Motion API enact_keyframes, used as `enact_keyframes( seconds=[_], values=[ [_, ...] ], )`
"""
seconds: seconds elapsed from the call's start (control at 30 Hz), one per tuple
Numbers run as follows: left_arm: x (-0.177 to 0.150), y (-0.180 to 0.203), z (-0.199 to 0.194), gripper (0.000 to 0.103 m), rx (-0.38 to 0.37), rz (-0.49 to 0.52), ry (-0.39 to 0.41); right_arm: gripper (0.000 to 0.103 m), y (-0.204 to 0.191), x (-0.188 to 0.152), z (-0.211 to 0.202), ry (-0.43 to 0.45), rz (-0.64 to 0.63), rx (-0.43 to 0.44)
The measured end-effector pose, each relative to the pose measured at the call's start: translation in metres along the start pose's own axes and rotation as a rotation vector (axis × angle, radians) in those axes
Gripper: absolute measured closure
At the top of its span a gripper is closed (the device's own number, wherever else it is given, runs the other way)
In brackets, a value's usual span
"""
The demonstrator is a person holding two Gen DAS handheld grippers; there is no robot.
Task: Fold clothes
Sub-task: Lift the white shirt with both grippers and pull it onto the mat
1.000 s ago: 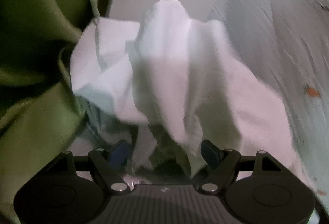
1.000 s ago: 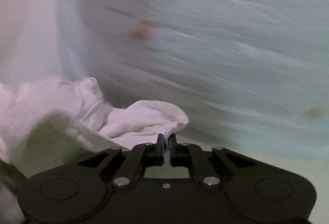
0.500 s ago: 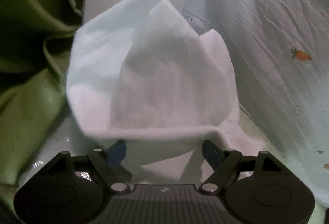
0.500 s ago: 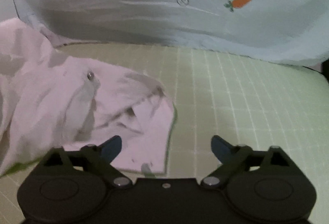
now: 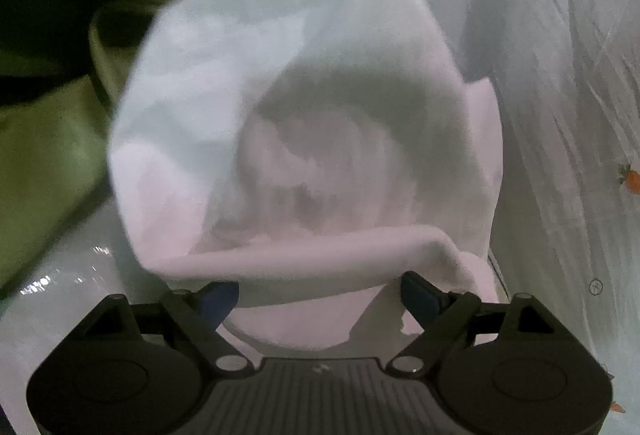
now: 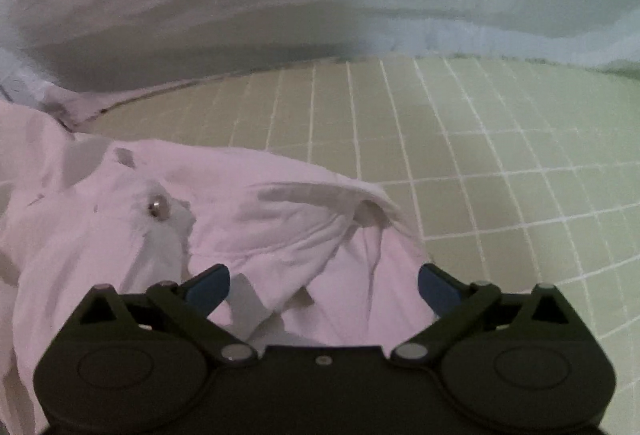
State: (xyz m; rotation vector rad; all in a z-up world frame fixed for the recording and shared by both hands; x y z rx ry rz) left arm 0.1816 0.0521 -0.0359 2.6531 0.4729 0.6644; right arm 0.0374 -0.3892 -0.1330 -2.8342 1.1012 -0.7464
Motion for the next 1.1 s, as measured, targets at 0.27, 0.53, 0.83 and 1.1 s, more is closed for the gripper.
enact_keyframes(
  seconds=[0.27,0.53,0.83,1.1],
  values=[
    [-0.013,0.000,0.010,0.103,0.019,0.010,-0.055,0.086,0.007,-0.011,-0.018,0.063,-0.059,0.049],
    [-0.071,0.012,-0.013,0.103,0.023,0.034,-0.071,0.095,0.085,-0.054,-0.066,0.139,0.005,-0.063],
    [-0.163,0.042,-0.031,0.103,0.034,0.104,-0.121,0.094,0.258,-0.095,-0.124,0.145,0.128,-0.203],
    [-0.243,0.065,-0.017,0.060,0.078,0.126,-0.186,0.085,0.397,-0.092,-0.149,0.164,0.217,-0.345]
  ],
)
Point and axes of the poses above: each gripper's, at about its wrist camera, not at the fingertips, and z roughly the way its jaws point, y to its right, x to its top, the point moved 4 cm from there along z, roughly the way its jaws point, and after that the axes turned 9 degrees about -y, right-handed, at the moved point
